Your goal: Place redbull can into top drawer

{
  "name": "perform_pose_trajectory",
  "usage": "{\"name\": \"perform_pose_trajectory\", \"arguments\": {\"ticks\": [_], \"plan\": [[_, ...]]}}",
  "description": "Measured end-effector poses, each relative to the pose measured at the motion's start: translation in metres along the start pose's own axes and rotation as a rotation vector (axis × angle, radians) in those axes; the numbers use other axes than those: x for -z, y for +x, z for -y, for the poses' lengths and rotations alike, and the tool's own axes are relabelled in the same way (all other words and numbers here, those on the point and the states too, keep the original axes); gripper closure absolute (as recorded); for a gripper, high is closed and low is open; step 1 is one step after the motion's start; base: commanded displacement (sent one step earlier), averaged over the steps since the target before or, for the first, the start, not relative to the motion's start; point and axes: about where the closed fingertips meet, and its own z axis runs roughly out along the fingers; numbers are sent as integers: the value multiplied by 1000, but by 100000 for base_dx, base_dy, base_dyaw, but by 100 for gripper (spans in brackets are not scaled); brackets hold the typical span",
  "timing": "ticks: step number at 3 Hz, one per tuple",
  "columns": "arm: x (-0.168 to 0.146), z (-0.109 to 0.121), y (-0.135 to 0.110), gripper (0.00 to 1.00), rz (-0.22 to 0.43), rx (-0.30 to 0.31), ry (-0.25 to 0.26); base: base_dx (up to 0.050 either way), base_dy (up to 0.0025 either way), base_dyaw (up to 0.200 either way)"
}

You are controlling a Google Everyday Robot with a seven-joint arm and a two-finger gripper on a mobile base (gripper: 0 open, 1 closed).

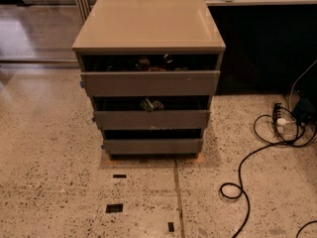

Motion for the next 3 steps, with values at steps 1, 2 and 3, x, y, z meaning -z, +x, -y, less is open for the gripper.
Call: {"name": "perform_pose_trajectory", "arguments": {"ticks": [1, 2, 3], "plan": [[0, 0, 0, 0, 0, 0, 0, 0, 0, 0], [-2, -1, 0, 0, -17, 25, -24, 0, 0, 0], [2, 11, 3, 0, 4, 46, 46, 0, 0, 0]]}}
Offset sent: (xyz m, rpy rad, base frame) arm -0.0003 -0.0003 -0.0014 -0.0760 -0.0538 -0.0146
